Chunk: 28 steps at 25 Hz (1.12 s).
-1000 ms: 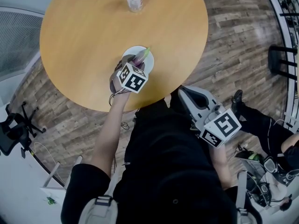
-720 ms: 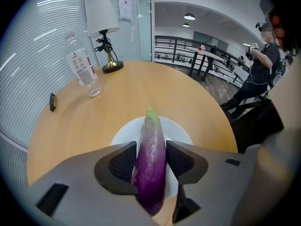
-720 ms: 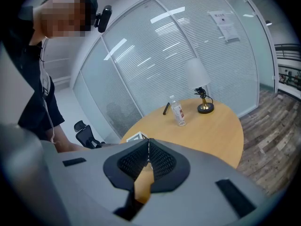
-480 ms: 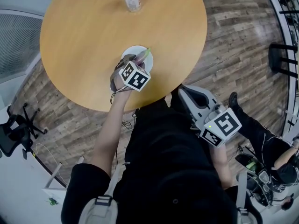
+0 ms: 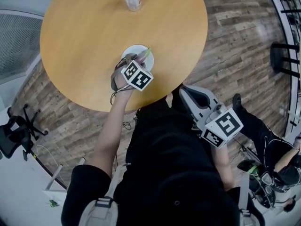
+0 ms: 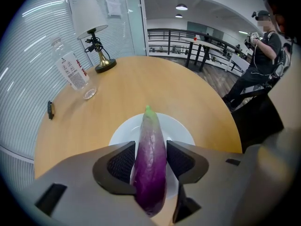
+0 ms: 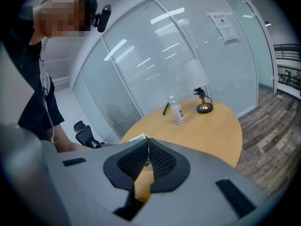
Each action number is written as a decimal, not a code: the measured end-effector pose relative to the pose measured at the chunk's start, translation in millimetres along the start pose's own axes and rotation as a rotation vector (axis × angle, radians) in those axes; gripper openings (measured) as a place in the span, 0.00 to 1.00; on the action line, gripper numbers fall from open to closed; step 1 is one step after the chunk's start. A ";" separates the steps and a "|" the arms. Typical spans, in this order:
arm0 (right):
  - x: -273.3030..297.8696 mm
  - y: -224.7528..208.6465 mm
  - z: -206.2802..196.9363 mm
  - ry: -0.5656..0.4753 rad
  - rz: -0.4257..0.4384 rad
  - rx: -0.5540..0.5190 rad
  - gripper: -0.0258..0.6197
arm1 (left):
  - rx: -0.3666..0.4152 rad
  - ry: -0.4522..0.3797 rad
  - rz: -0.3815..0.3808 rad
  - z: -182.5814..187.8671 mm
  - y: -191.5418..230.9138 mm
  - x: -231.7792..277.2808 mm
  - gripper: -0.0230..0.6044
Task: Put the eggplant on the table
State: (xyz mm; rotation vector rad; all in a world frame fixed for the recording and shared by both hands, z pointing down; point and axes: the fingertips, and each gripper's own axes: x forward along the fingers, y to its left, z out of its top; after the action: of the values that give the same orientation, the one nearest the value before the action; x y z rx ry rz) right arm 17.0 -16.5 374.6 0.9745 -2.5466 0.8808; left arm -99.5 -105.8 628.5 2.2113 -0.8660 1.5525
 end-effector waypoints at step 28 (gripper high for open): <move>-22.0 4.6 -11.2 -0.027 0.017 -0.004 0.07 | 0.073 0.032 0.063 -5.1 -7.7 -19.9 0.42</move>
State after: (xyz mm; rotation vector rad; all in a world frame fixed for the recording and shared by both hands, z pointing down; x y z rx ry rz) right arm 30.5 4.5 371.4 0.9720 -2.5815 0.8724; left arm -103.1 -90.9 612.7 2.2230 -0.8912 1.6694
